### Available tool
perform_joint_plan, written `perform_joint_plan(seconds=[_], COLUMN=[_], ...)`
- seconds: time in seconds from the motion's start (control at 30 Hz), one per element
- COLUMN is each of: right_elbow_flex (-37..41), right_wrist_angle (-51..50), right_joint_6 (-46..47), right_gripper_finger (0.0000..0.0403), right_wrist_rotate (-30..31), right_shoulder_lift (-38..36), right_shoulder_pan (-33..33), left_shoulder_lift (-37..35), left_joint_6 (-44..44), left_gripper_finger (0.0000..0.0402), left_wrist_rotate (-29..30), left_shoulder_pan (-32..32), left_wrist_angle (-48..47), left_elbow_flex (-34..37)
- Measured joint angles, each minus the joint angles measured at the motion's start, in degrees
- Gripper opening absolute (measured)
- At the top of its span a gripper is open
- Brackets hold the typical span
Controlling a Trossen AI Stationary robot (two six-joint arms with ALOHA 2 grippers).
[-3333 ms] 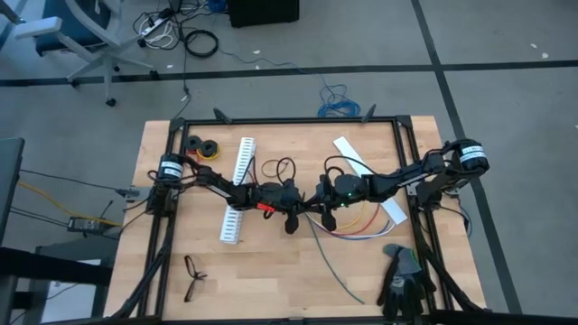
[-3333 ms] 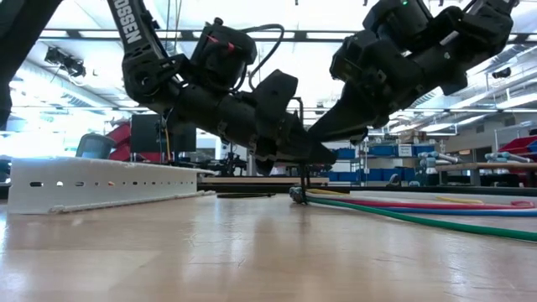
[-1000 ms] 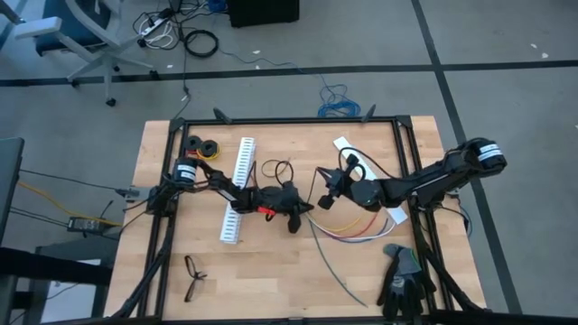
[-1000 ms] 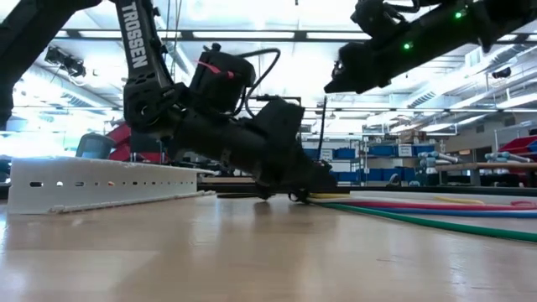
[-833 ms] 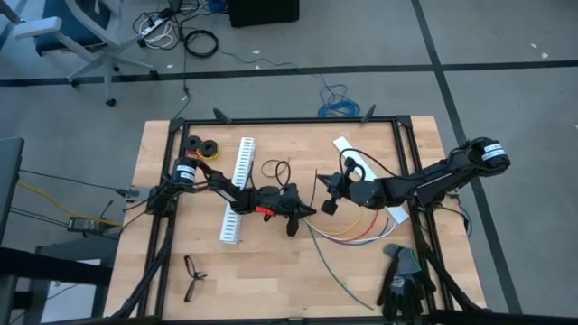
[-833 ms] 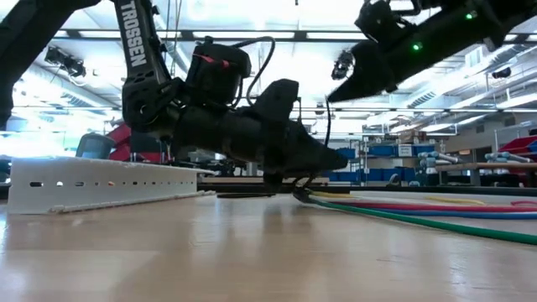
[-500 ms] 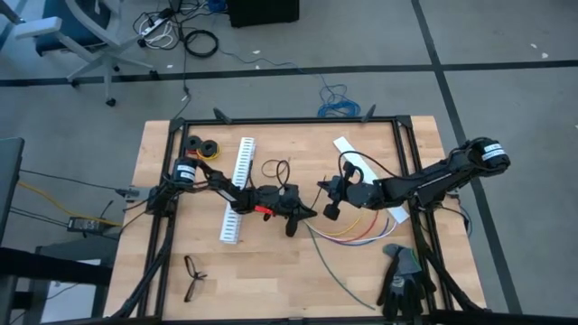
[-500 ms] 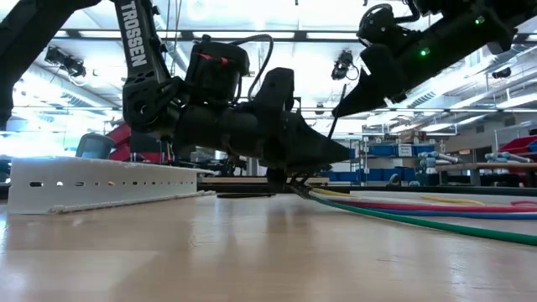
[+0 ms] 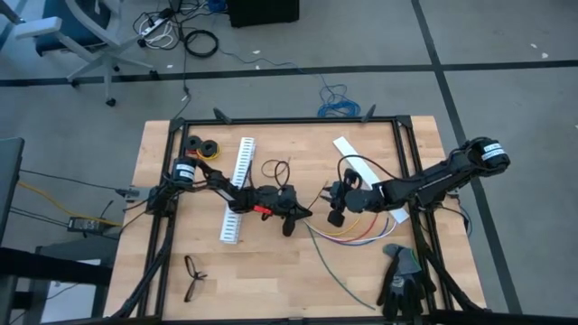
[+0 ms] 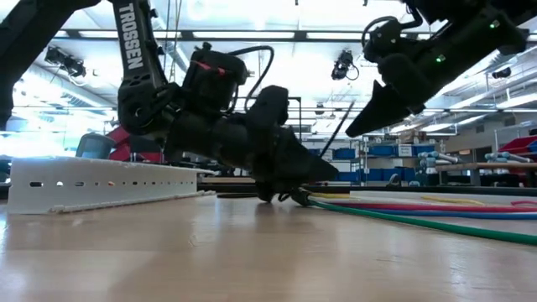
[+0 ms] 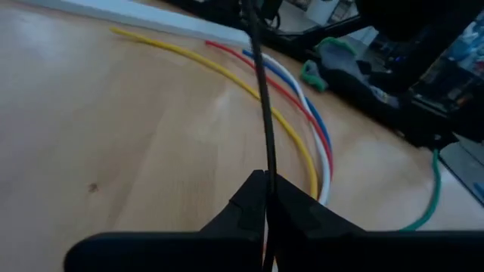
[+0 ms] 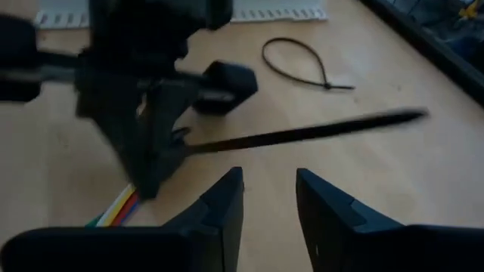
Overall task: Ziptie cables
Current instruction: Wrap the cable wires with the black zip tie
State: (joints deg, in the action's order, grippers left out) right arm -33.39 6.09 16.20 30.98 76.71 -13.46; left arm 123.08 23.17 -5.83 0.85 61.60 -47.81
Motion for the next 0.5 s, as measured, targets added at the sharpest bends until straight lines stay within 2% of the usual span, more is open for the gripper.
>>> perform_joint_plan(seconds=[0.1,0.27,0.5], right_elbow_flex=[0.00,0.00,0.05], right_wrist_angle=[-0.22,1.36,12.42], right_joint_6=[1.67,5.28,8.30], right_gripper_finger=[0.0114,0.0114,0.0114], right_wrist_rotate=[-3.64,-13.81,-15.70], right_shoulder_lift=[0.00,1.01,11.80], right_shoulder_pan=[-1.01,-1.10,-1.02], left_shoulder_lift=[0.06,0.09,0.09], left_joint_6=[-0.09,-1.21,-0.47], left_gripper_finger=[0.0021,0.0021,0.0021], left_wrist_rotate=[-0.05,-0.20,-0.47], left_shoulder_pan=[-0.06,-0.12,-0.12], left_wrist_angle=[4.87,16.35,18.69], left_elbow_flex=[1.85,4.05,7.27])
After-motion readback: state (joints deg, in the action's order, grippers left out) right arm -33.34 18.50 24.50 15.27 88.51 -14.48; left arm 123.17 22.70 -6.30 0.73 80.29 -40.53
